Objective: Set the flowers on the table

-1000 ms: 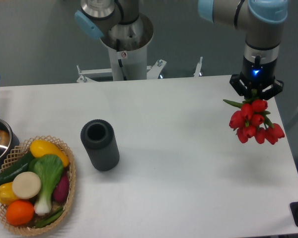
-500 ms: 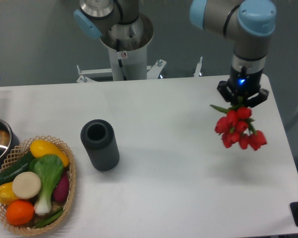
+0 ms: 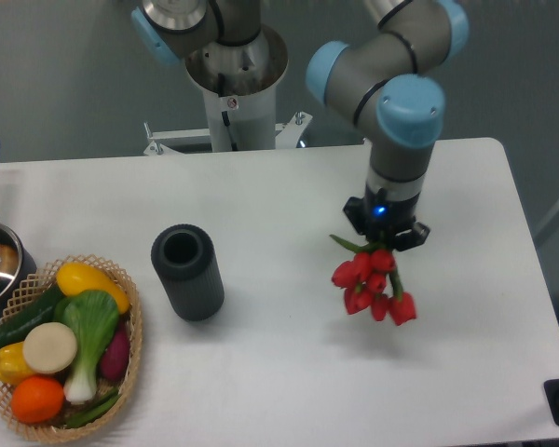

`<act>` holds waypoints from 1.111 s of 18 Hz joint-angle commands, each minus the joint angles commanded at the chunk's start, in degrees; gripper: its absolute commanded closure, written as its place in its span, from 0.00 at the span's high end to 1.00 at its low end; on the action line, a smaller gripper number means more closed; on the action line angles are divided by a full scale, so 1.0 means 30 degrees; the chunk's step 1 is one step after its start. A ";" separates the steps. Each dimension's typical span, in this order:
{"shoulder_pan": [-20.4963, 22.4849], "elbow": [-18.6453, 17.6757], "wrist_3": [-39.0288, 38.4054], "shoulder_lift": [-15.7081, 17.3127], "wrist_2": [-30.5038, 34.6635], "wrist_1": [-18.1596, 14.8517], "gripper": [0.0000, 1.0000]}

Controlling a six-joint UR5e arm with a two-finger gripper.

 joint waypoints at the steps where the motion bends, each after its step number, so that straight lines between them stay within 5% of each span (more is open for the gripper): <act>1: -0.0088 0.0000 0.0000 -0.0088 0.0000 0.0029 0.60; 5: -0.0206 -0.0059 0.0030 -0.0294 -0.0029 0.0849 1.00; 20: 0.1610 -0.0323 0.0293 0.0555 0.0908 0.2227 1.00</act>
